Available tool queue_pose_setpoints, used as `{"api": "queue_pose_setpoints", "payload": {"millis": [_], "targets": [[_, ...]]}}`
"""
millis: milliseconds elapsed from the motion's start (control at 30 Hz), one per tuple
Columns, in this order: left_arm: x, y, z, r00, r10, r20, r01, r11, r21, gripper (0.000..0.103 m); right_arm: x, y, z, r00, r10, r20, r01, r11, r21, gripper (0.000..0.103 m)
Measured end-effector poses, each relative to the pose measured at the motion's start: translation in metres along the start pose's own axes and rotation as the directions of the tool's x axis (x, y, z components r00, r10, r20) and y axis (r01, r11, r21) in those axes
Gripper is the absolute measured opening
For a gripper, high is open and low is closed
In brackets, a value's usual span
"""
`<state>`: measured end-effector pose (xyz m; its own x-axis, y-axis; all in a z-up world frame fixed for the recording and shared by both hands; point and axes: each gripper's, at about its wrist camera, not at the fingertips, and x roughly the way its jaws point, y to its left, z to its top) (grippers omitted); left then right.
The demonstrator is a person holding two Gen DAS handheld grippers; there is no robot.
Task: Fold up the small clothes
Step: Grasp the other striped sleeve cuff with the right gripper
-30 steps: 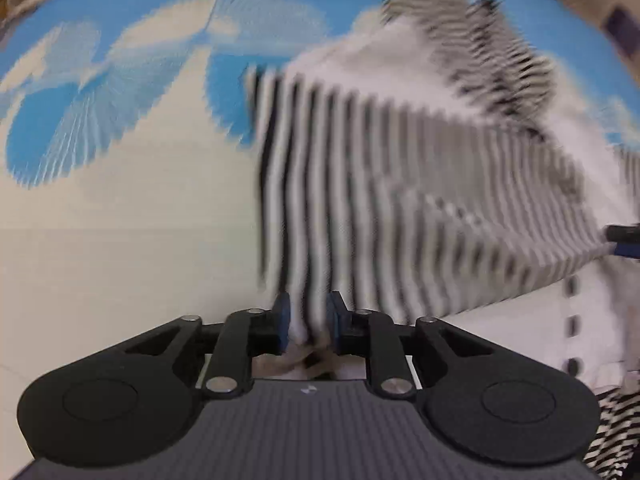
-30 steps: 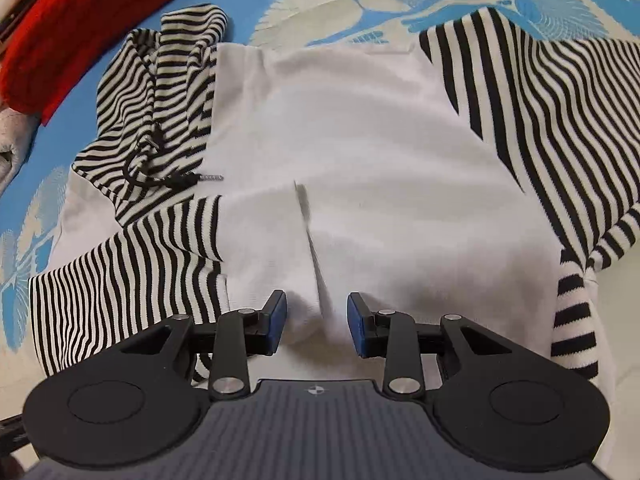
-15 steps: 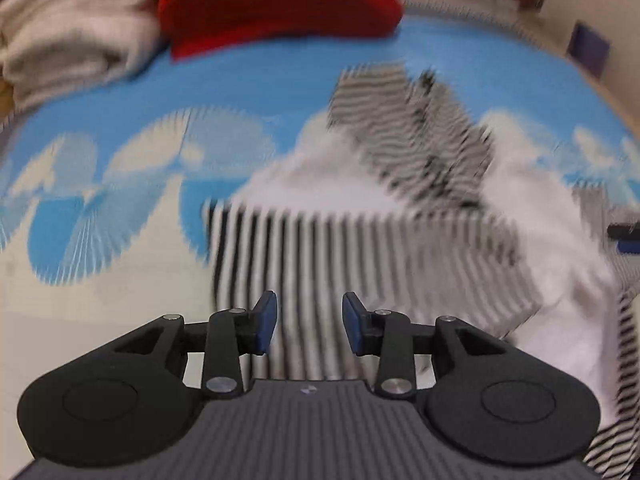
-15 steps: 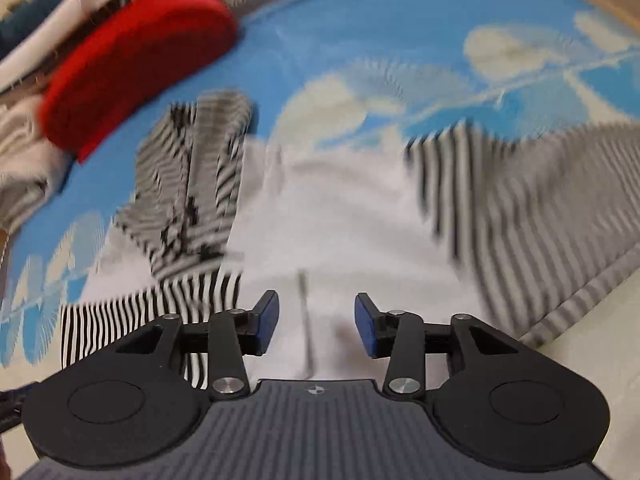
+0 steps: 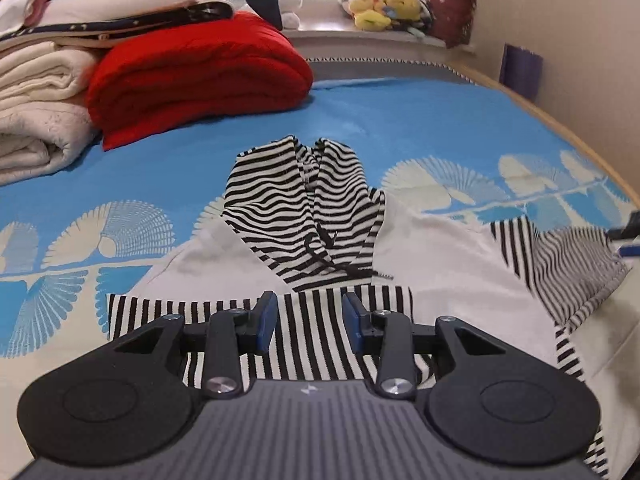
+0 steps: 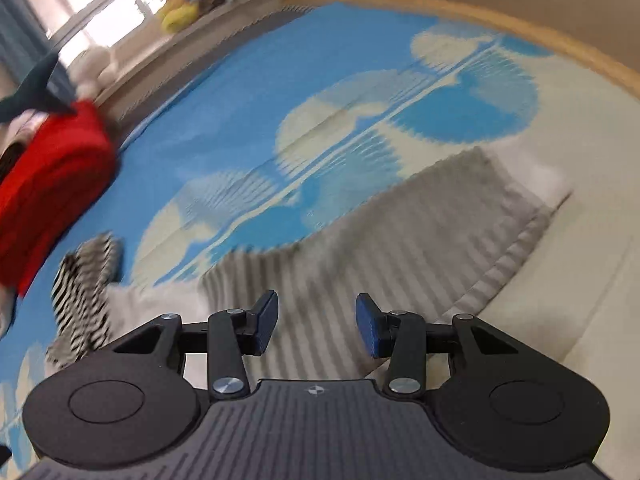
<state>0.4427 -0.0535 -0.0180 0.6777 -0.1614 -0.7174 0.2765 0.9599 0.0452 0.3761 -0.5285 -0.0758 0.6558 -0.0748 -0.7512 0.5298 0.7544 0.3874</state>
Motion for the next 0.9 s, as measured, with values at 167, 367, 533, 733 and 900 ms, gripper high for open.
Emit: {"api": "queue_pose_setpoints", "payload": {"millis": [167,367,533,733,900], "targets": [[0.002,0.012,-0.009,1.000,0.008,-0.010,-0.008,1.000,-0.016,0.040,0.001,-0.059,0.028,0.997,-0.066,0.026,0.063,0.991,0.115,0.045],[0.003,0.015,-0.006,1.000,0.013,-0.014,-0.013,0.999,-0.037,0.042,0.016,-0.125,0.036,0.987,-0.159,-0.008,0.155,0.950,0.272,0.045],[0.002,0.020,-0.004,1.000,0.012,-0.012,-0.013,0.998,-0.059,0.042,0.037,-0.152,0.027,0.986,-0.160,-0.046,0.166,0.924,0.345,0.045],[0.000,0.029,-0.006,1.000,0.024,-0.016,-0.025,0.997,-0.071,0.042,0.058,-0.157,0.022,0.989,-0.144,-0.040,0.148,0.911,0.384,0.045],[-0.006,0.045,-0.007,0.999,0.044,-0.011,-0.045,0.994,-0.098,0.042,0.063,-0.150,0.019,0.986,-0.166,-0.026,0.163,0.910,0.382,0.006]]}}
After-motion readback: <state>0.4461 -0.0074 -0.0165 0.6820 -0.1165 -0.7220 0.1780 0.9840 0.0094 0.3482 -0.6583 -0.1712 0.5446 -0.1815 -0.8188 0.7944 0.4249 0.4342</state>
